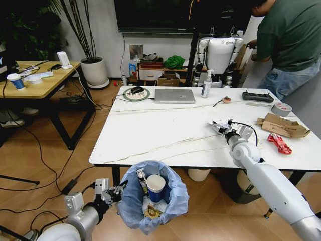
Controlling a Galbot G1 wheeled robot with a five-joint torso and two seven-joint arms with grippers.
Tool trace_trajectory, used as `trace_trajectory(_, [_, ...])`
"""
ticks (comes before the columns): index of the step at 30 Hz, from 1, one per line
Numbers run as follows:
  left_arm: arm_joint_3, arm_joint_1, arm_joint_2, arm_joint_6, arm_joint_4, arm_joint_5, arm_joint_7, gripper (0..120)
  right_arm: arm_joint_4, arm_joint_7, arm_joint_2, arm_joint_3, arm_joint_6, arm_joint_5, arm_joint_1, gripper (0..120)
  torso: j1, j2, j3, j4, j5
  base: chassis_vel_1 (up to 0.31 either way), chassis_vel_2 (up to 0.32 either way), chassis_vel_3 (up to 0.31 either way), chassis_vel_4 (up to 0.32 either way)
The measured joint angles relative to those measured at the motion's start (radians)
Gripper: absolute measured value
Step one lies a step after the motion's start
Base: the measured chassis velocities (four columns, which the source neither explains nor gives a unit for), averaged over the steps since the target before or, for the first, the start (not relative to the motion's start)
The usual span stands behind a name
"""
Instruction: Pick up the trash bin and place the trash from the table into it.
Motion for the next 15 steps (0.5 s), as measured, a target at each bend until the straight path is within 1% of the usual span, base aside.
trace_trajectory(1, [0.000,0.000,0.000,0.000,0.000,0.000,0.000,0,0.000,0.000,0.000,0.000,0.000,0.000,0.000,75,0.000,0.000,0.000,0.0000,0.0000,0.000,0.000,0.000,0.000])
trace_trajectory(2, [0.000,0.001,0.000,0.000,0.000,0.000,0.000,0,0.000,-0.004,-0.001,-0.001,0.001,-0.002,-0.003,70,0.000,0.000,0.000,0.0000,0.0001,0.000,0.000,0.000,0.000])
trace_trajectory(3, [0.000,0.001,0.000,0.000,0.000,0.001,0.000,0,0.000,-0.007,-0.002,-0.002,0.001,-0.003,-0.005,68,0.000,0.000,0.000,0.0000,0.0001,0.000,0.000,0.000,0.000])
trace_trajectory(4, [-0.001,0.001,0.001,0.000,0.000,0.001,0.000,0,0.000,-0.009,-0.002,-0.003,0.002,-0.005,-0.007,64,0.000,0.000,0.000,0.0000,0.0001,0.000,0.000,0.000,0.000])
trace_trajectory(5, [-0.002,-0.001,0.002,0.000,0.000,0.001,0.000,0,0.000,-0.014,-0.003,-0.007,0.004,-0.010,-0.008,53,0.000,0.000,0.000,0.0000,0.0001,0.000,0.000,0.000,0.000])
trace_trajectory(7, [-0.002,-0.001,0.002,0.000,0.000,0.000,0.000,0,-0.001,-0.018,-0.003,-0.010,0.006,-0.012,-0.006,41,0.000,0.000,0.000,0.0000,0.0001,0.000,0.000,0.000,0.000])
trace_trajectory(9, [-0.002,-0.001,0.001,-0.001,0.000,0.000,0.000,0,-0.002,-0.019,-0.003,-0.011,0.007,-0.013,-0.005,40,0.000,0.000,0.000,0.0000,0.0001,0.000,0.000,0.000,0.000])
trace_trajectory(10, [-0.002,-0.001,0.001,0.000,0.000,0.000,0.000,0,-0.002,-0.021,-0.004,-0.013,0.007,-0.014,-0.004,34,0.000,0.000,0.000,0.0000,0.0001,0.000,0.000,0.000,0.000])
trace_trajectory(12, [-0.003,-0.001,0.001,-0.001,0.000,0.000,0.000,0,-0.005,-0.024,-0.005,-0.016,0.008,-0.015,-0.001,27,0.000,0.000,0.000,0.0000,0.0000,0.000,0.000,0.000,0.000])
trace_trajectory(15, [-0.003,-0.004,0.001,-0.001,0.000,0.000,0.000,0,-0.011,-0.028,-0.004,-0.020,0.010,-0.017,0.003,14,0.000,0.000,0.000,0.0000,0.0001,0.000,0.000,0.000,0.000])
